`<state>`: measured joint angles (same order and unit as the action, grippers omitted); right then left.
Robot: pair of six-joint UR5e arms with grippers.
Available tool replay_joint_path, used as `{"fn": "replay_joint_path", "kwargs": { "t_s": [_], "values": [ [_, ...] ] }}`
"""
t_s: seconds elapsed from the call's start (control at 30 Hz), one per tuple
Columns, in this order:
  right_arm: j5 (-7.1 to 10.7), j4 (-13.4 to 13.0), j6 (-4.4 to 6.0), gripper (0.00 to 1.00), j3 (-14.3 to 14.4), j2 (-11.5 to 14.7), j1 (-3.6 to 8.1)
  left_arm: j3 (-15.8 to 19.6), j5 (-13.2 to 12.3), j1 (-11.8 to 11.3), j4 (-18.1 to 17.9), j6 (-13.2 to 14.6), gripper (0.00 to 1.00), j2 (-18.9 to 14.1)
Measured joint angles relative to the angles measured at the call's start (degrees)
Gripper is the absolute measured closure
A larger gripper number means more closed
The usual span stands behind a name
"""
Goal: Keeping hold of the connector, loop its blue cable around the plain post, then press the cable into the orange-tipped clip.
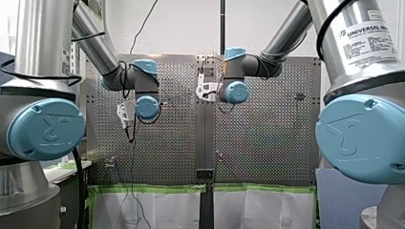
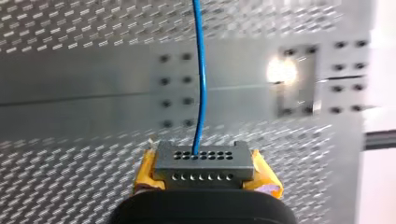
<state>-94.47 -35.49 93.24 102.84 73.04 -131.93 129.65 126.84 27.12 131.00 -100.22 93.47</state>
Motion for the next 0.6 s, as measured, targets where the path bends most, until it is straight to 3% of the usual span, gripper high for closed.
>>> {"fn": "replay_joint_path", "kwargs": {
  "t_s": [0.23,0.6],
  "values": [
    [2.32,3.8,-0.37,1.00,-3.6,2.9,0.03,-3.4,0.2,-1.0,3.8,-0.6,1.00,-3.8],
    [4.59,9.7,-0.41,1.00,-7.3,3.2,0.24,-8.4,0.7,-2.4,10.6,-1.2,1.00,-9.0]
  ]
}}
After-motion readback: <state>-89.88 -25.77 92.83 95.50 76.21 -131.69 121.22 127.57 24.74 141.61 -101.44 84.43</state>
